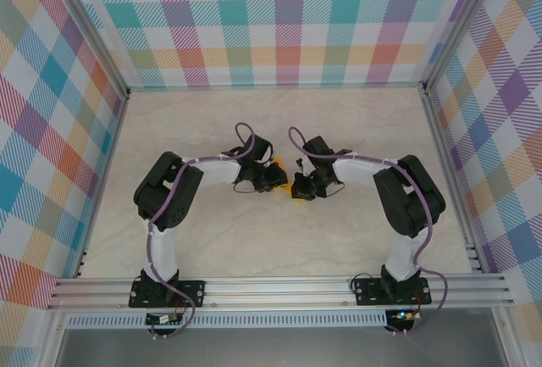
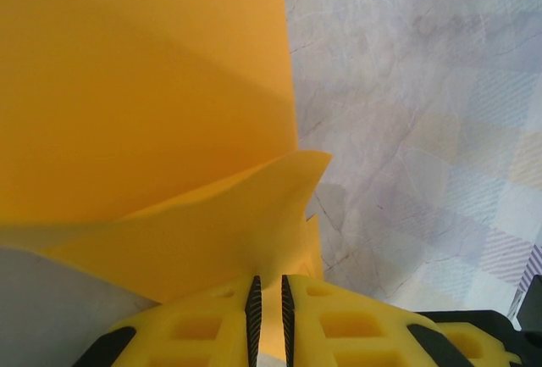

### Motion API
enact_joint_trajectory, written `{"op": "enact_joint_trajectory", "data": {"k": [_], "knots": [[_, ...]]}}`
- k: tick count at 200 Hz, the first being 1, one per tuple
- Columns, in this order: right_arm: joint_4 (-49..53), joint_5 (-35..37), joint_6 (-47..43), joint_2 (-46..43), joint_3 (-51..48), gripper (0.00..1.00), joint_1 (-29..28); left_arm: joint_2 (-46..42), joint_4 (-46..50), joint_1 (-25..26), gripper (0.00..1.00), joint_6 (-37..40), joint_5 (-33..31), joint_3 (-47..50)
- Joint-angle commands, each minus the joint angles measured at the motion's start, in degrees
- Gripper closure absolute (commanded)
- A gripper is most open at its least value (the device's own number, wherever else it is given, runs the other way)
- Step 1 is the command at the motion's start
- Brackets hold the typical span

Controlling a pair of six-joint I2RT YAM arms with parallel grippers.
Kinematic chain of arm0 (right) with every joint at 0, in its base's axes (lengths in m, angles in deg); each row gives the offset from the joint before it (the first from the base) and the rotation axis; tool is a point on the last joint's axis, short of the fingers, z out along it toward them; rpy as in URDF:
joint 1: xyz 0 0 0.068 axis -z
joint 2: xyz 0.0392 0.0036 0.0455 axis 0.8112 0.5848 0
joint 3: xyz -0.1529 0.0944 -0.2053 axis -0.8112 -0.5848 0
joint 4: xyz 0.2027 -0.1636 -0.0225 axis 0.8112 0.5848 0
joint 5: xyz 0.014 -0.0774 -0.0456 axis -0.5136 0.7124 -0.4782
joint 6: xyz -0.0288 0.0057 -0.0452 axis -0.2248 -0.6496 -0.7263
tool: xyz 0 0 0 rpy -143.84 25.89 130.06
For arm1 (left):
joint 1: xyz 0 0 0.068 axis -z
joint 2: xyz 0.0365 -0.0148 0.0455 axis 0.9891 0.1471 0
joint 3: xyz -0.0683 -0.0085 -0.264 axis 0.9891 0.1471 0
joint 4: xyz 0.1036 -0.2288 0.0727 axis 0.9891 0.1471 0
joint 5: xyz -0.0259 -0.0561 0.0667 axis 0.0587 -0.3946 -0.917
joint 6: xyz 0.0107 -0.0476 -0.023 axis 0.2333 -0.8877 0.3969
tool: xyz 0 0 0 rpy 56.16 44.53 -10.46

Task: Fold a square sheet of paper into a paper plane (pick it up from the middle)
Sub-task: Fold the wing for the fifth time at the center of the table.

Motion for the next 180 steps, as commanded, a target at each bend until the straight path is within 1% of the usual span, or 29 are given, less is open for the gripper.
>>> {"op": "enact_joint_trajectory", "data": {"k": [1,88,180], "knots": [[3.1,1.2,-0.4,0.6,-1.5,0.95,0.9,3.0,5.5,0.4,0.82,1.3,-5.3,-0.6],[2.8,-1.4,-1.3,-0.1,-4.5,0.95,1.5,3.1,6.5,0.4,0.82,1.6,-5.7,-0.8],[3.9,-0.9,-2.0,-2.7,-10.0,0.95,1.8,3.4,7.3,0.3,0.82,1.7,-6.3,-0.8]]}}
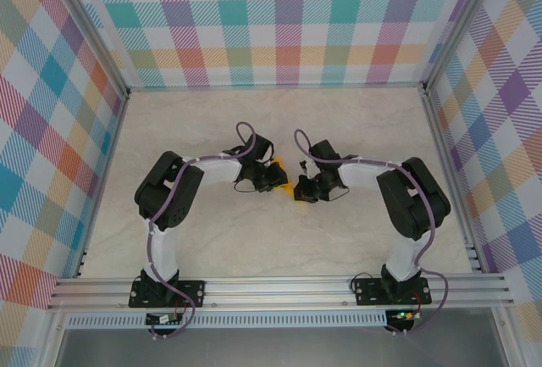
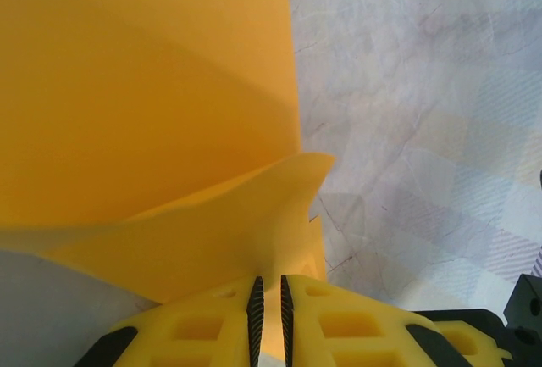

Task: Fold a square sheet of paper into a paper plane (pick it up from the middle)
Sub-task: Fold the wing for the fifth time at the center of the table.

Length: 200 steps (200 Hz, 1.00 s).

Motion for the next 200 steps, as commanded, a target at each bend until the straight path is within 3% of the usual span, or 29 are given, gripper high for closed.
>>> {"op": "enact_joint_trajectory", "data": {"k": [1,82,145,200], "knots": [[8.9,2.1,-1.4,-0.6,-4.4,0.95,0.3,3.0,5.3,0.3,0.82,1.2,-5.9,0.4],[1.9,-3.6,0.6,-10.0,-4.7,0.92,0.3,3.1,4.4,0.4,0.82,1.2,-4.6,0.4],[0.9,-4.4,1.2,-1.1,4.1,0.92,0.2,3.4,4.0,0.4,0.82,1.1,-4.2,0.6],[1.9,-0.2,1.7,3.0,4.3,0.93,0.3,2.9,4.0,0.4,0.82,1.3,-4.1,0.6]]}}
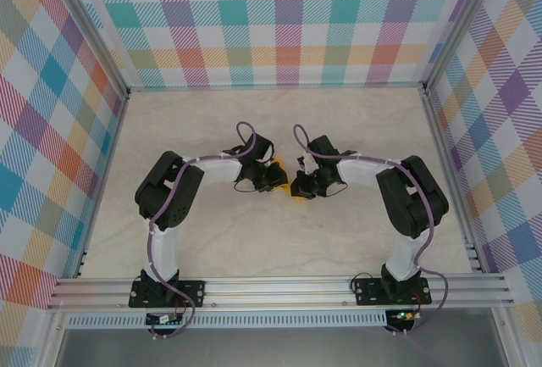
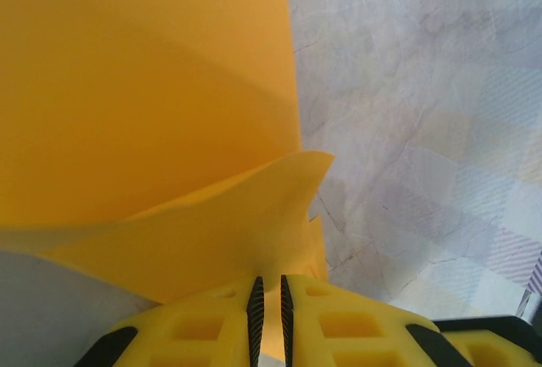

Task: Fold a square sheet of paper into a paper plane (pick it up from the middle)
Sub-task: Fold the wing for the fifth time at the center of the table.

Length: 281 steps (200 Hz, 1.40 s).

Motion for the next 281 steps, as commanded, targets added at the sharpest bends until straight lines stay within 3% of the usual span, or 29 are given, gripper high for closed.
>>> {"op": "enact_joint_trajectory", "data": {"k": [1,47,98,144,281], "knots": [[0.9,2.3,1.1,1.4,0.4,0.93,0.3,2.7,3.7,0.4,0.82,1.2,-4.1,0.7],[0.9,3.8,2.2,2.9,-1.8,0.94,0.8,1.3,4.2,0.4,0.82,5.2,-2.3,-2.2],[0.2,2.8,3.5,3.2,-3.2,0.94,1.3,-4.1,-9.0,0.5,0.80,2.5,5.2,3.1],[-0.2,2.0,4.1,4.1,-2.9,0.95,1.6,-5.2,-12.0,1.7,0.80,0.4,5.3,7.9],[-0.2,1.9,4.9,5.3,-3.1,0.95,1.7,-2.7,-12.4,3.7,0.81,1.4,4.5,7.9]]}}
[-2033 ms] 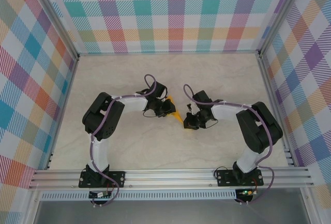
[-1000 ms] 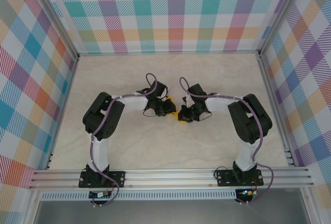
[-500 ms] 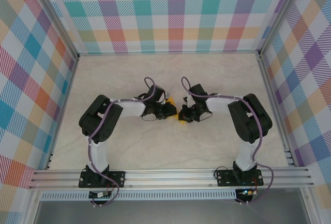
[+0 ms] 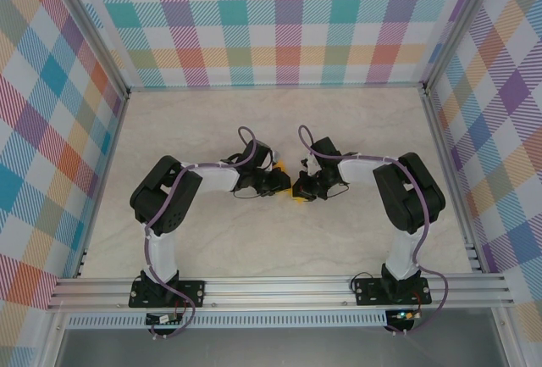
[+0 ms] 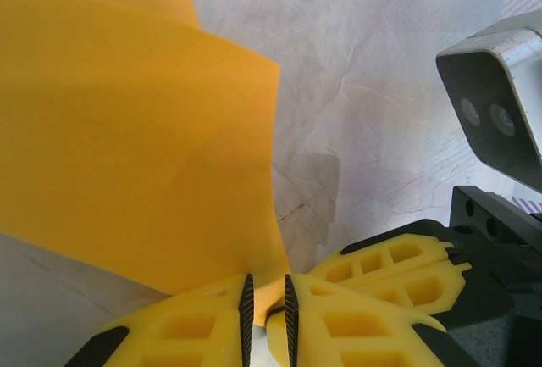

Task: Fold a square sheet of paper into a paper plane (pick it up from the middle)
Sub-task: Fold the wing for the fifth time at the center of the table.

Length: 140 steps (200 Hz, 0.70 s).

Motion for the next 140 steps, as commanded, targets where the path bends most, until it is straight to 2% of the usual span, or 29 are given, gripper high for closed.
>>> {"op": "enact_joint_trajectory", "data": {"k": [1,39,95,140], "knots": [[2.3,5.0,0.6,3.1,-1.9,0.95,0.1,0.7,-1.4,1.9,0.81,0.3,0.6,0.6],[2.8,5.4,0.3,3.2,-2.4,0.97,0.1,1.9,0.8,1.9,0.84,0.1,-5.2,0.5],[3.1,5.6,-0.1,3.0,-3.0,0.98,0.2,2.9,1.1,1.6,0.86,0.0,-6.6,0.5],[3.5,5.9,-0.8,2.6,-4.6,0.98,0.5,1.9,5.0,0.0,0.86,3.0,-8.7,-1.4]]}}
